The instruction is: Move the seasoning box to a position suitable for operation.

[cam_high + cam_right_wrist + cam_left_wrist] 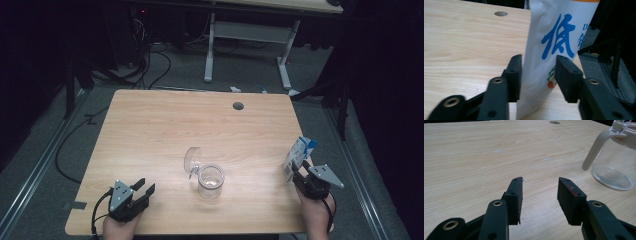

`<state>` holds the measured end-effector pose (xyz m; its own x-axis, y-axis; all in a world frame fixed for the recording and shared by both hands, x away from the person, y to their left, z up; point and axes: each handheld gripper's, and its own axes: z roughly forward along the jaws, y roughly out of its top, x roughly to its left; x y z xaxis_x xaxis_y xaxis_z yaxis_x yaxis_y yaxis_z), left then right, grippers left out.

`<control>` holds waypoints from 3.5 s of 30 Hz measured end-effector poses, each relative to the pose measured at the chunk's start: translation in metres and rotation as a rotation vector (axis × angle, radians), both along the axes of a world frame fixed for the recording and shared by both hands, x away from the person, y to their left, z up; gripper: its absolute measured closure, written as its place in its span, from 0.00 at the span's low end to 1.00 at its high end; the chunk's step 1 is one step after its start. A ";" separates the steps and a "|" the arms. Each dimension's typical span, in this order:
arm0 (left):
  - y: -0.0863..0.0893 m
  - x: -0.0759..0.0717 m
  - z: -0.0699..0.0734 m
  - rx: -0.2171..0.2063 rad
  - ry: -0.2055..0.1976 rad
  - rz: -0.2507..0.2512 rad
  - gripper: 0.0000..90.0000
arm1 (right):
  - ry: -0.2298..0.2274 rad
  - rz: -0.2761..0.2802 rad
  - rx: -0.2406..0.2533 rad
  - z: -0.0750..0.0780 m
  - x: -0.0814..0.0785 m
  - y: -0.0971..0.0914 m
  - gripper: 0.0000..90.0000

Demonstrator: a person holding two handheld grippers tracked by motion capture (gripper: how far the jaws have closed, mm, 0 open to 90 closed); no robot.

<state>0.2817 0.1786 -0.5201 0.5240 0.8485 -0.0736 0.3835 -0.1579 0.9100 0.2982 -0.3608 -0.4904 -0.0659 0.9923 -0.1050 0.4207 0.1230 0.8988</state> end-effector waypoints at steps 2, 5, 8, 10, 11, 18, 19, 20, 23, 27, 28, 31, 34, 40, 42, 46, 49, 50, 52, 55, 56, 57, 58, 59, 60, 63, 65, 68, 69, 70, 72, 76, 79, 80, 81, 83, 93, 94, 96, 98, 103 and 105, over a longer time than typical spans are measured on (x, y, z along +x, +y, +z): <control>-0.003 0.001 0.000 0.002 0.002 -0.011 0.62 | -0.001 0.006 0.003 0.000 -0.002 -0.001 0.73; -0.006 0.002 -0.001 0.008 0.004 -0.023 0.62 | 0.000 0.005 -0.010 0.000 -0.005 -0.003 0.81; -0.008 0.003 -0.001 0.004 0.006 -0.029 0.62 | 0.001 0.004 -0.011 0.000 -0.007 -0.006 0.88; -0.009 0.003 0.000 0.001 0.004 -0.033 0.62 | -0.002 0.006 -0.006 0.000 -0.008 -0.010 0.92; -0.009 0.003 0.000 0.001 0.004 -0.033 0.62 | -0.002 0.006 -0.006 0.000 -0.008 -0.010 0.92; -0.014 0.010 0.000 -0.001 0.005 -0.044 0.62 | -0.013 0.042 0.042 -0.001 -0.017 -0.021 0.96; -0.014 0.010 0.000 -0.001 0.005 -0.044 0.62 | -0.013 0.049 0.048 -0.001 -0.017 -0.021 0.92; -0.014 0.010 0.000 0.000 0.007 -0.045 0.62 | -0.020 0.049 0.053 -0.001 -0.017 -0.021 0.85; -0.013 0.009 -0.001 -0.002 0.009 -0.042 0.61 | -0.030 0.072 0.074 -0.001 -0.014 -0.021 0.76; -0.009 0.006 -0.001 -0.003 0.010 -0.028 0.61 | -0.023 0.077 0.109 0.000 -0.007 -0.022 0.62; -0.007 0.005 -0.001 -0.003 0.012 -0.024 0.61 | -0.029 0.075 0.112 0.000 -0.006 -0.022 0.59; -0.002 0.003 -0.002 -0.007 0.012 -0.010 0.61 | -0.024 0.075 0.103 0.000 -0.001 -0.021 0.57; 0.002 0.001 -0.002 -0.006 0.009 0.001 0.61 | -0.021 0.066 0.088 0.001 0.002 -0.020 0.66; 0.005 0.001 -0.002 -0.013 0.013 0.010 0.61 | -0.043 0.050 0.084 0.002 0.001 -0.020 0.84; 0.006 0.000 -0.002 -0.014 0.015 0.014 0.61 | -0.050 0.060 0.081 0.003 0.000 -0.020 0.89; 0.006 0.000 -0.003 -0.014 0.018 0.015 0.61 | -0.053 0.077 0.081 0.002 0.000 -0.021 0.94; 0.006 0.001 -0.003 -0.009 0.014 0.017 0.61 | -0.055 0.093 0.086 0.001 -0.001 -0.023 0.96; 0.006 0.001 -0.003 -0.008 0.014 0.017 0.61 | -0.055 0.093 0.086 0.001 -0.001 -0.023 0.96; 0.005 0.001 -0.003 -0.012 0.017 0.012 0.61 | -0.056 0.104 0.094 0.001 -0.002 -0.025 0.98; 0.005 0.001 -0.003 -0.012 0.017 0.011 0.61 | -0.054 0.112 0.115 0.001 -0.001 -0.026 0.99; 0.005 0.001 -0.003 -0.011 0.017 0.010 0.61 | -0.054 0.112 0.115 0.001 -0.001 -0.026 0.99; 0.005 0.001 -0.003 -0.011 0.017 0.009 0.61 | -0.052 0.115 0.116 0.002 -0.001 -0.026 0.99; 0.005 0.001 -0.003 -0.012 0.017 0.010 0.61 | -0.052 0.115 0.117 0.002 -0.002 -0.025 0.99; 0.005 0.000 -0.003 -0.014 0.016 0.010 0.61 | -0.051 0.119 0.120 0.002 -0.002 -0.025 0.99; 0.005 0.000 -0.003 -0.014 0.016 0.010 0.60 | -0.051 0.119 0.120 0.002 -0.002 -0.025 0.99; 0.005 0.000 -0.003 -0.011 0.011 0.013 0.60 | -0.051 0.121 0.118 0.004 -0.002 -0.024 1.00; 0.005 0.000 -0.003 -0.016 0.014 0.010 0.60 | -0.052 0.122 0.113 0.005 -0.002 -0.023 1.00; 0.006 0.000 -0.003 -0.019 0.015 0.009 0.60 | -0.053 0.126 0.108 0.006 -0.003 -0.022 1.00; 0.006 0.000 -0.003 -0.022 0.012 0.007 0.60 | -0.055 0.131 0.111 0.008 -0.003 -0.021 1.00; 0.006 -0.001 -0.002 -0.023 0.009 0.006 0.60 | -0.053 0.132 0.113 0.008 -0.004 -0.020 1.00; 0.005 -0.001 -0.002 -0.024 0.004 0.006 0.60 | -0.058 0.134 0.110 0.010 -0.005 -0.019 1.00; 0.005 -0.001 -0.002 -0.023 0.004 0.003 0.59 | -0.059 0.141 0.111 0.012 -0.006 -0.018 1.00; 0.005 -0.001 -0.002 -0.025 0.003 0.004 0.59 | -0.063 0.148 0.108 0.014 -0.007 -0.016 1.00; 0.005 -0.001 -0.002 -0.025 0.003 0.004 0.59 | -0.063 0.148 0.108 0.014 -0.007 -0.016 1.00; 0.005 -0.001 -0.002 -0.026 0.003 0.004 0.59 | -0.066 0.156 0.113 0.015 -0.008 -0.015 1.00; 0.006 -0.001 -0.002 -0.032 0.005 0.002 0.59 | -0.072 0.163 0.115 0.017 -0.009 -0.014 1.00; 0.003 -0.001 -0.001 -0.049 -0.001 -0.017 0.59 | -0.076 0.217 0.126 0.021 -0.011 0.001 1.00; 0.001 0.000 -0.001 -0.052 0.001 -0.024 0.59 | -0.074 0.223 0.128 0.022 -0.011 0.003 1.00; -0.002 0.002 -0.001 -0.053 0.004 -0.039 0.59 | -0.075 0.238 0.137 0.023 -0.011 0.008 1.00; -0.003 0.002 -0.001 -0.049 0.005 -0.049 0.59 | -0.072 0.243 0.145 0.023 -0.012 0.010 1.00; -0.009 0.006 0.002 -0.048 -0.017 -0.093 0.59 | -0.047 0.285 0.140 0.026 -0.014 0.035 1.00; -0.012 0.009 0.000 -0.053 -0.010 -0.110 0.59 | -0.036 0.298 0.141 0.028 -0.014 0.042 1.00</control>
<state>0.2910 0.1668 -0.5202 0.6144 0.7811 -0.1114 0.3572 -0.1495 0.9220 0.2843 -0.3186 -0.4627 -0.3542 0.9348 0.0247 0.3525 0.1091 0.9294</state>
